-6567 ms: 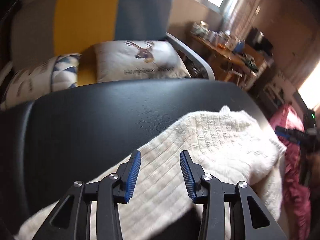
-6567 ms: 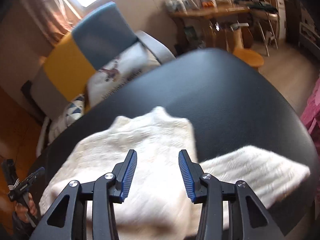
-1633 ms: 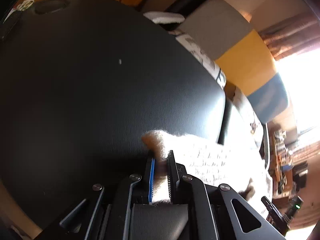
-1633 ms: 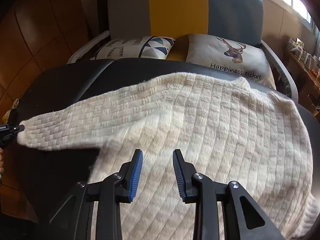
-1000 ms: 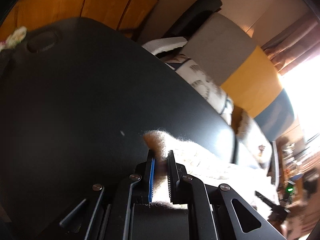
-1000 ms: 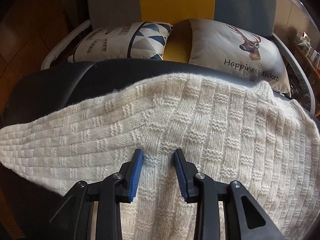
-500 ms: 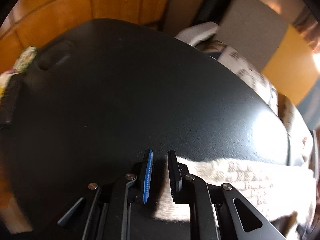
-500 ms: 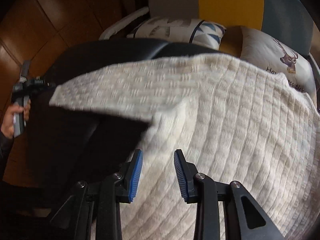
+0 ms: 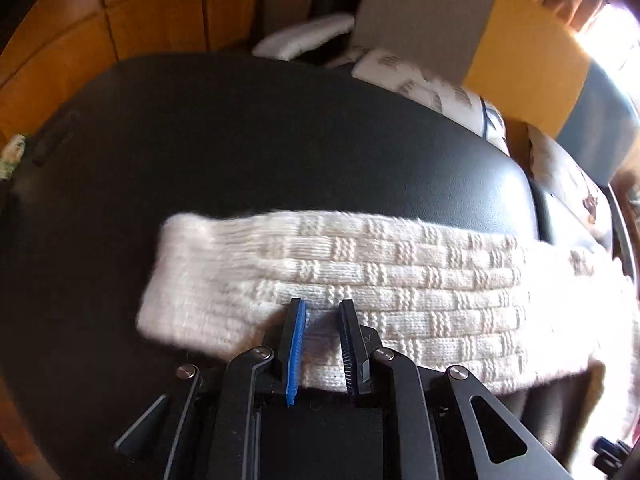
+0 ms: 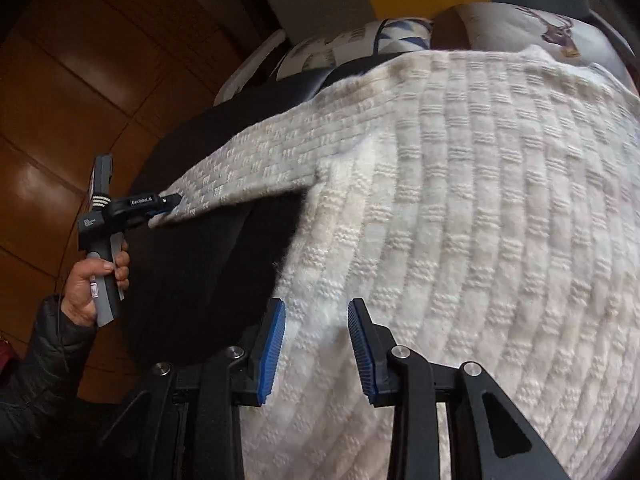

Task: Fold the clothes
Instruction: 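Lay the sleeve down and open the left gripper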

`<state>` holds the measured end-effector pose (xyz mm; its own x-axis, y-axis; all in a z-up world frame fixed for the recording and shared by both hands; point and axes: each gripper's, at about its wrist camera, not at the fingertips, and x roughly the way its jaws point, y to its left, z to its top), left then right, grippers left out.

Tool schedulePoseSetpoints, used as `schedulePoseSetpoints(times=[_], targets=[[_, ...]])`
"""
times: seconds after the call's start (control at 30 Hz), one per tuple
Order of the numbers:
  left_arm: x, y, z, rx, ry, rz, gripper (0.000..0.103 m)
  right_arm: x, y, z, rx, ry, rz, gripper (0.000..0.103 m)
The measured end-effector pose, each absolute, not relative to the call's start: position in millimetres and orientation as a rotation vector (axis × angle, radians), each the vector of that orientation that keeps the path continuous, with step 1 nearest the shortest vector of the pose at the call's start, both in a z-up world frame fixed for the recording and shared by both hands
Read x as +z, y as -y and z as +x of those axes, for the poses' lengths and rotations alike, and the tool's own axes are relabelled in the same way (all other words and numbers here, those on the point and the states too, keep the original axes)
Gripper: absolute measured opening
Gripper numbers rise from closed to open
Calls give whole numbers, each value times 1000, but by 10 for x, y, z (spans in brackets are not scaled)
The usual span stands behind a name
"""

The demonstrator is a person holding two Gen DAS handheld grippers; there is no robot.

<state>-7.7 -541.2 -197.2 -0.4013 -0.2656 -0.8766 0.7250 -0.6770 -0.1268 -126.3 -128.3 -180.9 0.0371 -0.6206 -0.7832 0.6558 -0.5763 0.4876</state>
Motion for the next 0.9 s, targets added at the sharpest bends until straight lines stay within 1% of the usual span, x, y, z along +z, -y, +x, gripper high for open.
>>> schedulePoseSetpoints(times=[0.07,0.17,0.3,0.33,0.37,0.4,0.53,0.63,0.7,0.8,0.9], targets=[[-2058,5437,-81,-2087,-671,1191,18,-1808,1109,-1210,-1731,-15,1364,34],[-2008,5449,-90,-2071,-676,1195,18,-1807,848,-1130,-1766,21,1365,34],[-1628,5186,25,-2187,-789,1079,18,-1805,500,-1023,-1812,70,1365,34],[-1555,5026,80,-2243,-826,1077,19,-1805,413,-997,-1823,82,1365,34],[-1486,4864,136,-2299,-863,1077,25,-1793,290,-973,-1841,95,1362,34],[-1471,4682,206,-2357,-896,1100,29,-1753,87,-957,-1875,111,1353,34],[-1566,3795,483,-2526,-979,1297,30,-1648,-791,-898,-2030,169,1339,34],[-1707,3242,604,-2570,-962,1431,30,-1687,-1443,-877,-2160,188,1371,35],[-1756,2985,627,-2573,-957,1484,30,-1753,-1799,-875,-2241,232,1409,35],[-1829,2607,658,-2576,-948,1565,30,-1866,-2081,-862,-2267,307,1433,35],[-1936,2462,534,-2552,-917,1638,31,-2031,-2037,-833,-2252,298,1465,35]])
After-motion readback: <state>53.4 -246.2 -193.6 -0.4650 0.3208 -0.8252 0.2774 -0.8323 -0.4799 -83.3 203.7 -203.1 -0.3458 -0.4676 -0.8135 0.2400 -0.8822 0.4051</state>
